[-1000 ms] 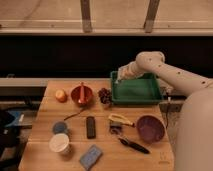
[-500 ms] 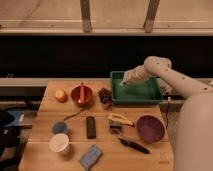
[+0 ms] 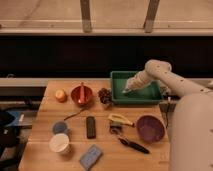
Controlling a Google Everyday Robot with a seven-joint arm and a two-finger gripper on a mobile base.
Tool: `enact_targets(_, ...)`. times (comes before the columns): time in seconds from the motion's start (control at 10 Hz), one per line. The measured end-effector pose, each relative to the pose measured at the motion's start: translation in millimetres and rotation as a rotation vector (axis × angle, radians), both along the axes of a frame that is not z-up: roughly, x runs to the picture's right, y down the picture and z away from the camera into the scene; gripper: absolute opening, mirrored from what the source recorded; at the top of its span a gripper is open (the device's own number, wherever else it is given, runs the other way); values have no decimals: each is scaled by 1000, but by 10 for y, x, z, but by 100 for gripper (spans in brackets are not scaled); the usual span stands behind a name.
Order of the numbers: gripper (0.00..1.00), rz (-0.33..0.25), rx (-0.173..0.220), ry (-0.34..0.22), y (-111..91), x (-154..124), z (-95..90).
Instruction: Place towel in tray
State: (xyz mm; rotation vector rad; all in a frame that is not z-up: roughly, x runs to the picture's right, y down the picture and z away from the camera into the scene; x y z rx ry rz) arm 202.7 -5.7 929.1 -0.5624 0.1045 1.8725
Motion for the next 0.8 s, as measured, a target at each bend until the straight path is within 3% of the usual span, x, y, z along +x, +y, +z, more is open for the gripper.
enact_targets(0.3, 0, 0, -58, 11, 157, 41, 20)
enact_targets(0.6, 0, 12, -83, 21, 231, 100, 46)
enact_targets(0.8, 7, 21, -93, 11, 255, 64, 92)
